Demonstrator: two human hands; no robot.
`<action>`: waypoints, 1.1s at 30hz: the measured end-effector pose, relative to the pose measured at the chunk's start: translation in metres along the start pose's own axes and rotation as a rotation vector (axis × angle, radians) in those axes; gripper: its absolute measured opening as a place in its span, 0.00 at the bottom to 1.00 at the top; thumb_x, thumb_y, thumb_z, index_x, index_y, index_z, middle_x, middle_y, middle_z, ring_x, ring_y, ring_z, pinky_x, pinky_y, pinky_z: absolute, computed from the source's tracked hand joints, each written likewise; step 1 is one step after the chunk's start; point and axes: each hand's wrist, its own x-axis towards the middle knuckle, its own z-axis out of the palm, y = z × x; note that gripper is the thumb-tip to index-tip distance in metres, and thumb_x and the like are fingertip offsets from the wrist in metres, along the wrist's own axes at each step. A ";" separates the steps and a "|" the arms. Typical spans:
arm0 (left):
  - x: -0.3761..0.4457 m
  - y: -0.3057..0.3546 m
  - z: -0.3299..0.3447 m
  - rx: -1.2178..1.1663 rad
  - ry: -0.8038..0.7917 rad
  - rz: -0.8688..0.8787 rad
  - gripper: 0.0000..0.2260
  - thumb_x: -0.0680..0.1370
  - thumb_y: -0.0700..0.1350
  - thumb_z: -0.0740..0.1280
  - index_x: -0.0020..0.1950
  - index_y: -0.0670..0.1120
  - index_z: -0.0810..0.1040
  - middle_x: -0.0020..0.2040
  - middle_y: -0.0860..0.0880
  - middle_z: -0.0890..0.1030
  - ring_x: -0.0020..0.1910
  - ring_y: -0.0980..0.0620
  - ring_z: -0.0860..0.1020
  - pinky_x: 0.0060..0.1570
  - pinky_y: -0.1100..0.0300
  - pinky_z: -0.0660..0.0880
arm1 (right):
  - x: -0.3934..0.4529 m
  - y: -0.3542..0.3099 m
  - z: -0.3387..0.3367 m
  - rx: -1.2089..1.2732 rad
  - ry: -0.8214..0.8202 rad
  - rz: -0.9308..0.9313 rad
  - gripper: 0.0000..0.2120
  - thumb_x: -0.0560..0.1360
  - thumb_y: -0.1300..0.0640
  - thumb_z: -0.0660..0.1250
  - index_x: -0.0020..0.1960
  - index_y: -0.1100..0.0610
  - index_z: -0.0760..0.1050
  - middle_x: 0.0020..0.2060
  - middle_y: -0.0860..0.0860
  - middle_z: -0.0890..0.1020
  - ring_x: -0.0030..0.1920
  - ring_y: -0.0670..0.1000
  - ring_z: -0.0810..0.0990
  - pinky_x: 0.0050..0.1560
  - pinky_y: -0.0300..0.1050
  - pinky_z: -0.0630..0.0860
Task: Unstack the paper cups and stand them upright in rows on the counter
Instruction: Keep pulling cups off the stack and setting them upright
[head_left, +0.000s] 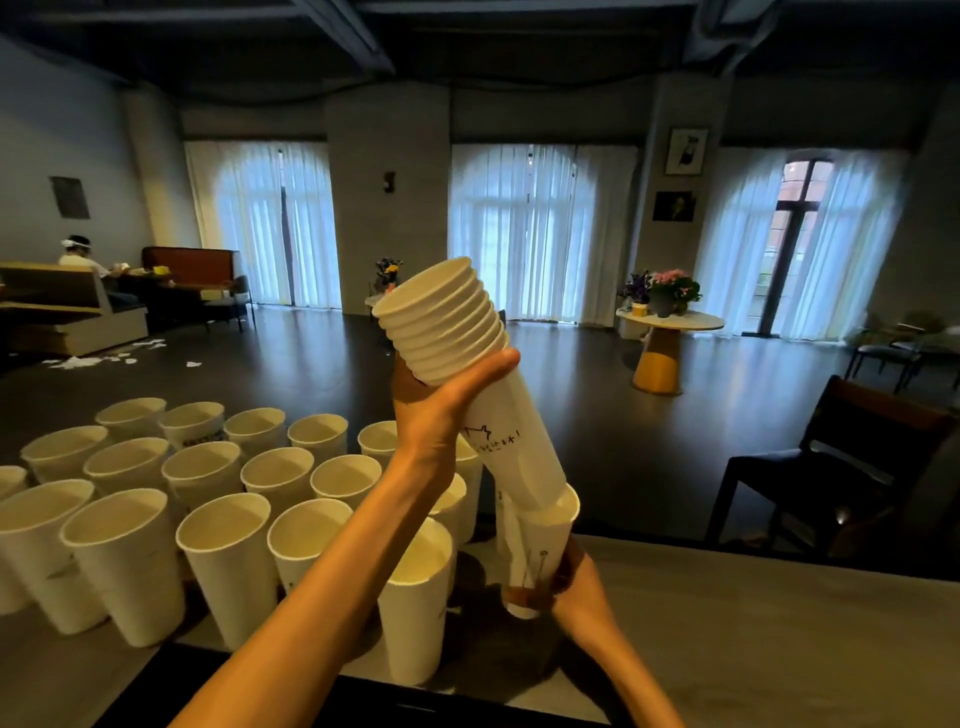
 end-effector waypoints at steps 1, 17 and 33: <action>0.002 0.003 -0.004 -0.011 0.007 0.000 0.37 0.56 0.57 0.80 0.63 0.51 0.76 0.51 0.52 0.84 0.48 0.54 0.83 0.47 0.53 0.83 | 0.004 0.004 0.003 -0.029 0.003 0.009 0.39 0.60 0.57 0.83 0.66 0.49 0.69 0.59 0.45 0.78 0.63 0.50 0.76 0.66 0.56 0.74; 0.003 -0.005 -0.014 -0.046 -0.049 -0.046 0.27 0.59 0.57 0.77 0.56 0.56 0.78 0.47 0.55 0.84 0.46 0.57 0.83 0.47 0.55 0.81 | 0.008 0.014 -0.012 -0.030 -0.038 0.089 0.28 0.67 0.67 0.76 0.63 0.51 0.71 0.54 0.47 0.80 0.56 0.48 0.79 0.56 0.45 0.79; -0.056 -0.037 0.037 0.071 -0.308 -0.144 0.39 0.55 0.56 0.80 0.64 0.47 0.75 0.53 0.49 0.84 0.51 0.53 0.84 0.49 0.58 0.81 | -0.066 -0.038 -0.058 0.594 -0.355 -0.013 0.54 0.41 0.38 0.85 0.61 0.59 0.74 0.50 0.62 0.85 0.48 0.60 0.85 0.46 0.55 0.83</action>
